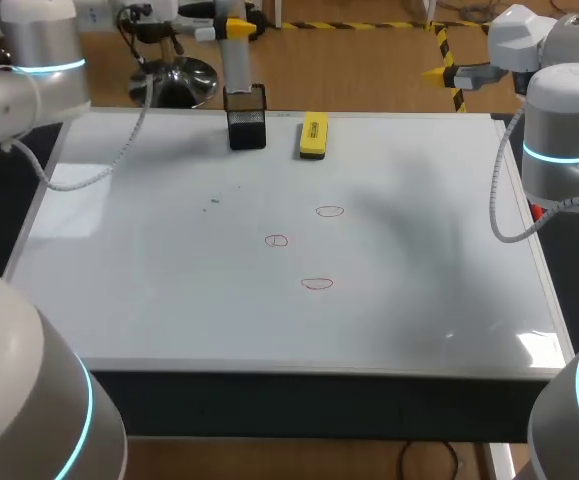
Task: Pick up the inspection probe, press it on each red-marked spot on the whiteboard one by one, put down the probe, pick up the eraser, and wipe off all the red marks.
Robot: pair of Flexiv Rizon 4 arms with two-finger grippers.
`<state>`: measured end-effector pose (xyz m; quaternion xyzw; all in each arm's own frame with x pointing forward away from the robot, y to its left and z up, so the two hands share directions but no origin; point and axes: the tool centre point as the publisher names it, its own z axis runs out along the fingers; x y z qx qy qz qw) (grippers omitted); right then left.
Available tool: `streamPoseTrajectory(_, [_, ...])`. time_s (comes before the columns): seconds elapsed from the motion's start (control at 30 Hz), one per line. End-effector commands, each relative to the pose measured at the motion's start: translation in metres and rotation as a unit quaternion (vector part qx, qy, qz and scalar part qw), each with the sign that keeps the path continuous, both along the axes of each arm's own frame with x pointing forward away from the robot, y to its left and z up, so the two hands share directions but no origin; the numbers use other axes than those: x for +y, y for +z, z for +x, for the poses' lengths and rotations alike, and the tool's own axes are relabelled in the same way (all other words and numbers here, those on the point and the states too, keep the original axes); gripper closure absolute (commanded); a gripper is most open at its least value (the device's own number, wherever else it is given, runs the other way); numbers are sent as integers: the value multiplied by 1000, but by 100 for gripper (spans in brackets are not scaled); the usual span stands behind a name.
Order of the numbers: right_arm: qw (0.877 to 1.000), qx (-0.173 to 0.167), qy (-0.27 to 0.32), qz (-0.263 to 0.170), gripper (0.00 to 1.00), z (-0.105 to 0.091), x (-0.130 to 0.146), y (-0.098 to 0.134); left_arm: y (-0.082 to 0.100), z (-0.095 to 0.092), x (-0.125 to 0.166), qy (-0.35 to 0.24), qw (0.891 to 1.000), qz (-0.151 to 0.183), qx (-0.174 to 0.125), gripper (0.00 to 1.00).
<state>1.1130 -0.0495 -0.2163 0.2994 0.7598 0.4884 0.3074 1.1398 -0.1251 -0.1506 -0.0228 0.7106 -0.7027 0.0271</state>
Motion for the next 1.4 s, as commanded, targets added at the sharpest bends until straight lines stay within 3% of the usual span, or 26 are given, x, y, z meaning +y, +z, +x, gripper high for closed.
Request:
streamPoseTrajectory(0.03, [1000, 1, 0, 0, 0, 0, 0, 0, 19, -25, 21, 20, 1000, 19, -8, 100])
streamPoseTrajectory(0.23, [1000, 1, 0, 0, 0, 0, 0, 0, 19, -41, 56, 44, 998, 38, -21, 100])
streamPoseTrajectory(0.53, [1000, 1, 0, 0, 0, 0, 0, 0, 4, -64, 106, 82, 996, 37, -18, 100])
streamPoseTrajectory(0.83, [1000, 1, 0, 0, 0, 0, 0, 0, -14, -89, 131, 80, 995, 33, -45, 100])
streamPoseTrajectory(1.4, [1000, 1, 0, 0, 0, 0, 0, 0, -64, -98, 159, 87, 996, 29, -16, 100])
